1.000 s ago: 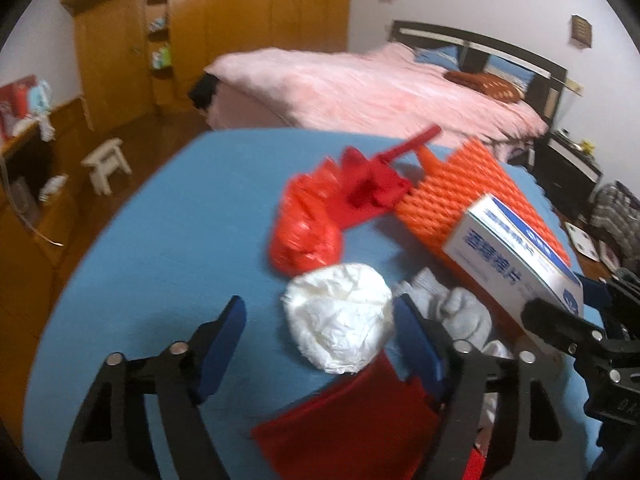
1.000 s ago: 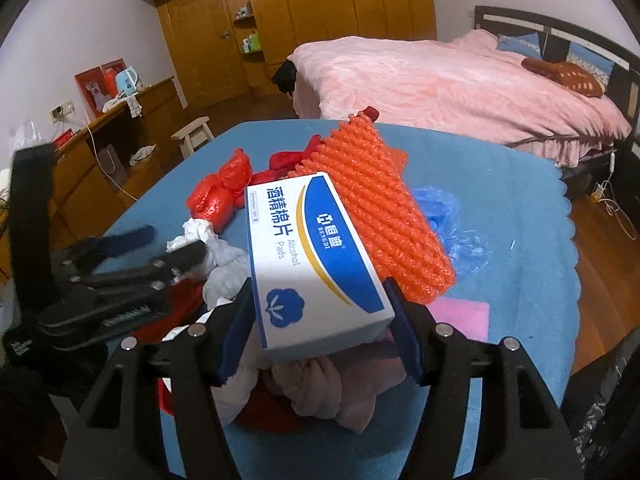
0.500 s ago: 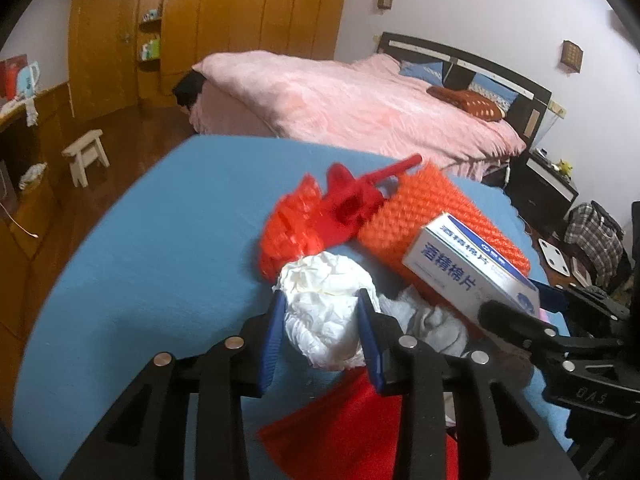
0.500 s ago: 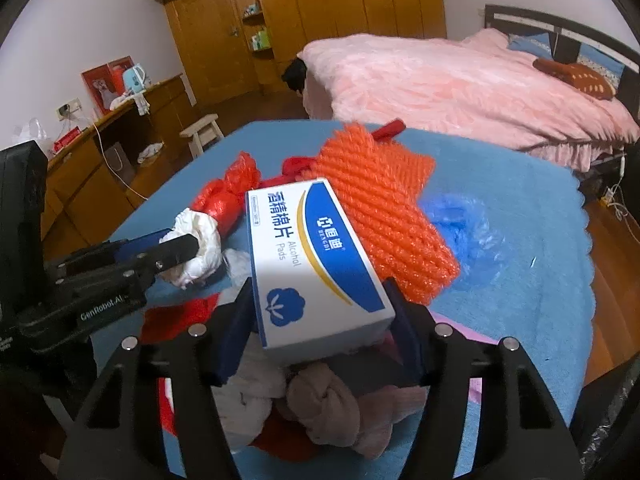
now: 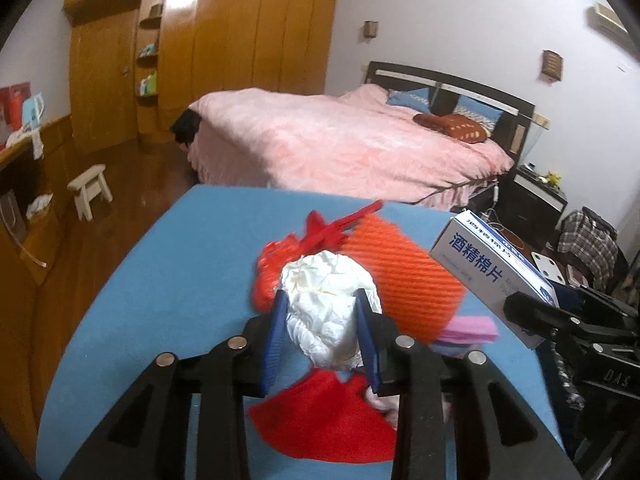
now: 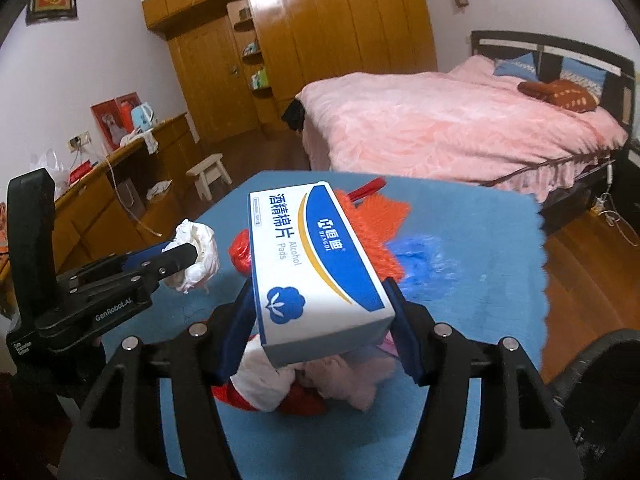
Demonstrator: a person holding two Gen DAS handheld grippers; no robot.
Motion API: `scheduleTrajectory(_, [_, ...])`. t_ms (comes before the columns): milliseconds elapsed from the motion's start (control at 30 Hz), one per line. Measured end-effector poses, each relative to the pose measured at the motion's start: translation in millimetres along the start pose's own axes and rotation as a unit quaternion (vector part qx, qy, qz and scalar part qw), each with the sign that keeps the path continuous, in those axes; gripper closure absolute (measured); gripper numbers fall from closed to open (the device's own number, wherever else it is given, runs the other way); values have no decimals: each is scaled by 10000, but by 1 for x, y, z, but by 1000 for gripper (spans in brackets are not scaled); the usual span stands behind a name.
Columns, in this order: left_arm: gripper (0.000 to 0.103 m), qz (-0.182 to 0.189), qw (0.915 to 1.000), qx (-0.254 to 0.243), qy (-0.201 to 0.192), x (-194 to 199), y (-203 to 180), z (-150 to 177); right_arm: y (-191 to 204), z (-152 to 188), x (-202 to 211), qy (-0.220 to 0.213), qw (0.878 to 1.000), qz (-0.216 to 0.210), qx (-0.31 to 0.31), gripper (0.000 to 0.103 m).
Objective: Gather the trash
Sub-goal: 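Carry the box and tissue over the black bin and open both tools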
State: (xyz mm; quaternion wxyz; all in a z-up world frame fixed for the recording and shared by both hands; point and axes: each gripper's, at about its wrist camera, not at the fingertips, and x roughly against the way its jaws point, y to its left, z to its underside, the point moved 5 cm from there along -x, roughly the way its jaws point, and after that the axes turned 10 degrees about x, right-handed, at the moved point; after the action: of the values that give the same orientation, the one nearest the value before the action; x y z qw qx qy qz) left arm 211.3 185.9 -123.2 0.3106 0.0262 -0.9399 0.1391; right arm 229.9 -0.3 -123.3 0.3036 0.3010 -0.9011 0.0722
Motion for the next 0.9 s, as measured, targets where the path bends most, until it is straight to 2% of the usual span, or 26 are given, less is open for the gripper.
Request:
scheduleTrajectory(200, [70,341,9992,-193,-5,9,-44,7,-28,15,46,-102,9984,535,-133,43])
scheduleTrajectory(400, [70,863,9952,-415,197,9,-102,24,-69,46,93,-37,9930,1084,-463,43])
scheduleTrajectory(600, [70,1379,9870,-713,409,6,-164,47,-110,86,136,104,9832,1628,-822,43])
scheduleTrajectory(900, [70,2098,9681,-1162,727,7,-253,84,-162,145,188,337,9634,2363,-1219,43])
